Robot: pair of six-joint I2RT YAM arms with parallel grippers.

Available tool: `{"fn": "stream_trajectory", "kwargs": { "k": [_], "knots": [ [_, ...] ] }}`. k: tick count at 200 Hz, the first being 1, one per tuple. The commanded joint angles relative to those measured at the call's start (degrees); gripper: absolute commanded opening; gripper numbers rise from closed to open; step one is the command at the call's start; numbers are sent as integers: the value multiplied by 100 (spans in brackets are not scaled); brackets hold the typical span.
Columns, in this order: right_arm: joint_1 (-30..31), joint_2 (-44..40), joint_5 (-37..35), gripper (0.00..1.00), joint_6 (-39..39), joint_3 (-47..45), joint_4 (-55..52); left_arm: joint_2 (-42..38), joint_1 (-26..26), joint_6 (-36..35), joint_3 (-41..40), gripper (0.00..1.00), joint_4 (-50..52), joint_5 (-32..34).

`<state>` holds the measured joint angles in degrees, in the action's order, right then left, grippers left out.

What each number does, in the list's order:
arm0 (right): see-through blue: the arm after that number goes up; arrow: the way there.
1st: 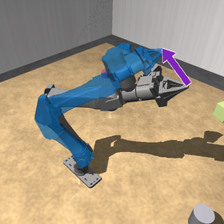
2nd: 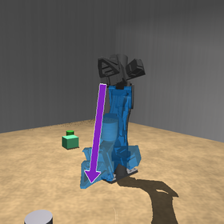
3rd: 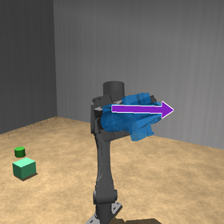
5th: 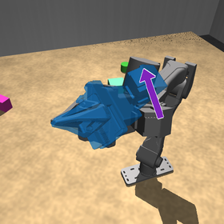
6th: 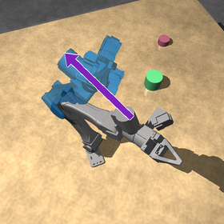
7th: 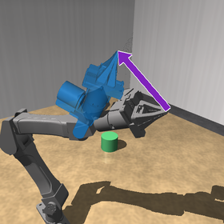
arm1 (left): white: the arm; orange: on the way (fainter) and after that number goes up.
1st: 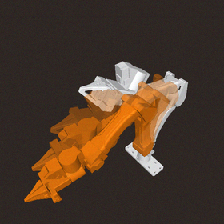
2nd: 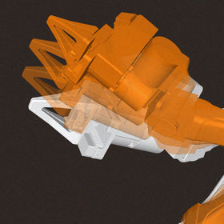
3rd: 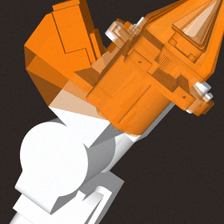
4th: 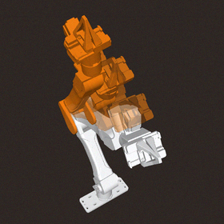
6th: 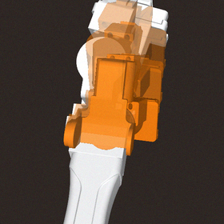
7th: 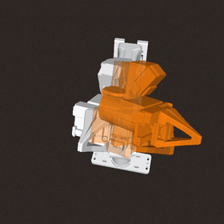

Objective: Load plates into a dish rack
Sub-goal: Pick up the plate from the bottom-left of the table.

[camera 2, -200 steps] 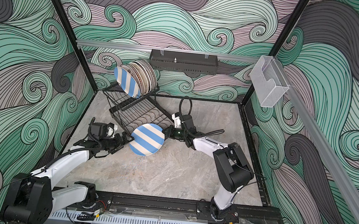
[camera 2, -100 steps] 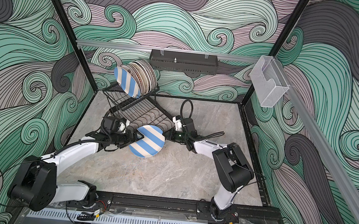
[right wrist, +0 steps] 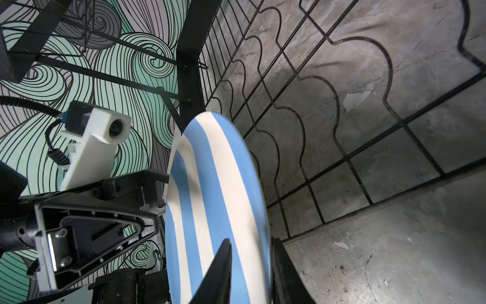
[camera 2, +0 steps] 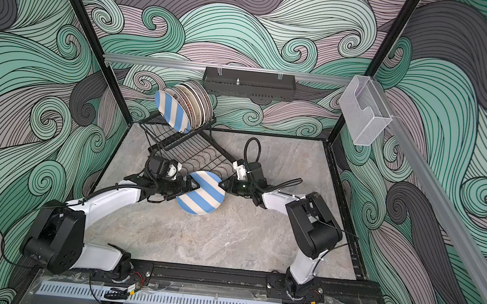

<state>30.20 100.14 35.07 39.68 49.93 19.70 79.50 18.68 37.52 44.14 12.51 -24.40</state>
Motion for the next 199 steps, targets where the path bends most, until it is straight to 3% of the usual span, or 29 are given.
{"fn": "stream_trajectory", "kwargs": {
  "k": [1, 71, 139, 199],
  "knots": [
    [4, 57, 285, 27, 0, -28, 302, 124, 58, -61, 299, 99, -118, -14],
    [-14, 219, 628, 21, 300, -32, 740, 363, 60, -122, 532, 99, -3, -70],
    [-16, 222, 724, 24, 317, 11, 823, 530, 60, -140, 762, 98, -36, -160],
    [-14, 177, 680, 11, 222, 123, 667, 623, 72, -156, 980, 99, 12, -231]
  ]
}}
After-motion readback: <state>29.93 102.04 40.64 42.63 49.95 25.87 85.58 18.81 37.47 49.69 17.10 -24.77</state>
